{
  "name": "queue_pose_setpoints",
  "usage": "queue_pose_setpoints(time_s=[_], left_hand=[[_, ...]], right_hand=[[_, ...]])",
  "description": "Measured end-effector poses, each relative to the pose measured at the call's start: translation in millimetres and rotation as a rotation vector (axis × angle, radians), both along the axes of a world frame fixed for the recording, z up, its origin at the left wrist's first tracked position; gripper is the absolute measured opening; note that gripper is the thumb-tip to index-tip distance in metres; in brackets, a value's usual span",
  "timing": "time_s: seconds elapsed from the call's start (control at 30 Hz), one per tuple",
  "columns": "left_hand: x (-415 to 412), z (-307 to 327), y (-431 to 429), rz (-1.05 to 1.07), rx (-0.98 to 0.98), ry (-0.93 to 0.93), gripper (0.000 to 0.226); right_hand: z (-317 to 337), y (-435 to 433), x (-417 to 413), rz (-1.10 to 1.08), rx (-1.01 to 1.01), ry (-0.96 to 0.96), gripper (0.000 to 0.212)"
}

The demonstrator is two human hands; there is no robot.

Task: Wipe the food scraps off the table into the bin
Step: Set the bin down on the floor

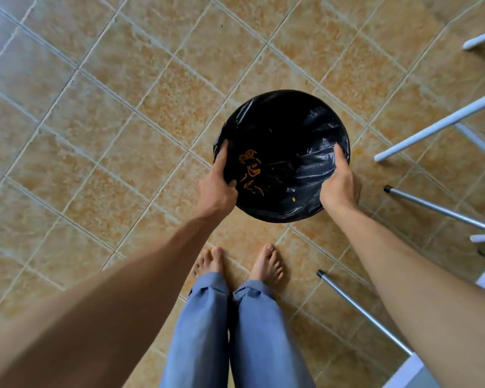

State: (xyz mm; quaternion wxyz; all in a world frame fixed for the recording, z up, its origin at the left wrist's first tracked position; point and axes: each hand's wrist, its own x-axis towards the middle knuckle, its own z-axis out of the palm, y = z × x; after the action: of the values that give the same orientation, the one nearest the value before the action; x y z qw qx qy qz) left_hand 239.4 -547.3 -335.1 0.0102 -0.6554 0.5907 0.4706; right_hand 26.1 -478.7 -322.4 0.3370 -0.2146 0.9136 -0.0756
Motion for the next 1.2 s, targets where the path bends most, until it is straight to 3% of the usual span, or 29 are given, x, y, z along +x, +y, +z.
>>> queue_pose_setpoints(time_s=[0.23,0.37,0.5,0.57,0.7,0.83,1.0,1.07,1.13,1.2], left_hand=[[3.8,26.5,-3.2,-0.199,0.055,0.009,0.083],[-0.9,71.0,3.6,-0.26,0.003,-0.109,0.081],[-15.9,123.5,16.7,-0.31,0.026,-0.081,0.07],[-30.3,152.5,29.3,-0.325,0.011,-0.039,0.062],[-60.6,192.2,56.2,-0.379,-0.035,0.054,0.053],[-93.7,206.8,93.7,-0.467,-0.143,0.147,0.049],[-133.4,209.1,150.5,-0.62,-0.373,0.264,0.065],[-142.7,213.3,172.7,-0.61,-0.433,0.276,0.068],[-148.4,217.1,191.6,-0.575,-0.471,0.279,0.066],[-151.2,219.2,207.5,-0.545,-0.509,0.259,0.067]], right_hand=[[13.8,7.0,9.5,-0.181,0.037,-0.057,0.053],[80.4,8.5,24.9,-0.326,-0.071,-0.21,0.046],[176.7,27.2,29.8,-0.318,-0.281,-0.244,0.041],[222.7,46.6,19.8,-0.322,-0.336,-0.191,0.032],[275.3,93.0,-14.1,-0.536,-0.47,0.021,0.018],[288.4,137.4,-41.4,-0.672,-0.544,0.121,0.023],[227.6,169.2,-44.0,-0.322,-0.514,0.379,0.03],[203.4,185.0,-39.3,0.093,-0.436,0.468,0.043],[202.7,195.7,-55.6,0.607,-0.481,0.427,0.054],[197.0,198.8,-99.1,0.83,-0.489,0.403,0.05]])
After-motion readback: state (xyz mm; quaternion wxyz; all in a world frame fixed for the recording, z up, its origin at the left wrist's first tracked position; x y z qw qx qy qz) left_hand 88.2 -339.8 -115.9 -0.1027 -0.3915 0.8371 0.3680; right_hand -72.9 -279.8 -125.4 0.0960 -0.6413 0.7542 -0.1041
